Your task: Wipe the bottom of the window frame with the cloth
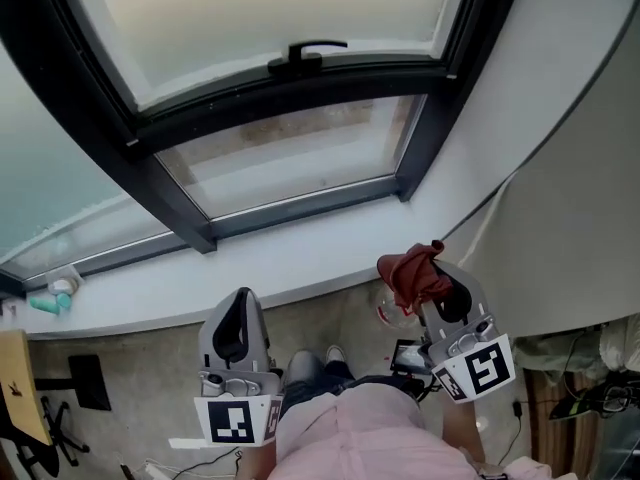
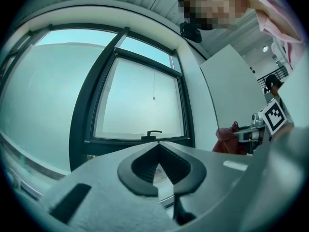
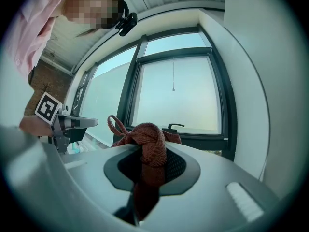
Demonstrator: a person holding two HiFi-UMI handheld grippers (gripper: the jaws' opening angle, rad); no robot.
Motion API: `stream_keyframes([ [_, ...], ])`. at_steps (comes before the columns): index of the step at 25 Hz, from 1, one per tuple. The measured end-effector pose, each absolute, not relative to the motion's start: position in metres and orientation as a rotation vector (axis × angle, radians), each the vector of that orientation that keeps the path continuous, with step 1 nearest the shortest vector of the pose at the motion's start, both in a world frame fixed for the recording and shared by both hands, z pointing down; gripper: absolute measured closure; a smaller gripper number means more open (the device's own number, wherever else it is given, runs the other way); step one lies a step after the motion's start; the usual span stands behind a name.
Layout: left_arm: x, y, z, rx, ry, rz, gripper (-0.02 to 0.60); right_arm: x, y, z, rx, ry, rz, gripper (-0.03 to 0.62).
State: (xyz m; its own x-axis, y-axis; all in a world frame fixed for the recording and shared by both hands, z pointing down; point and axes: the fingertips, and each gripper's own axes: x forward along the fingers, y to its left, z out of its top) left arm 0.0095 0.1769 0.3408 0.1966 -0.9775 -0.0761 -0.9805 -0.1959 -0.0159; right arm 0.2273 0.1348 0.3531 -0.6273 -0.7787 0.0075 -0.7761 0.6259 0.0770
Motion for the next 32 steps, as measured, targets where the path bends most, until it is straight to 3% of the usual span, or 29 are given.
stream_keyframes([
  [17, -0.139, 0.075, 0.328, -2.327, 1.954, 0.13, 0.58, 0.062, 0.022, 0.32, 1.345, -2.915, -0.067, 0.528],
  [24, -0.153, 0.033, 0.33, -2.336, 1.974, 0.108, 0.58, 0.033, -0.016, 0.329, 1.28, -2.953, 0.068, 0.53],
  [32, -0.141, -0.008, 0.314, -2.317, 1.981, 0.085, 0.58, 0.018, -0.074, 0.313, 1.181, -2.986, -0.026, 0.531],
])
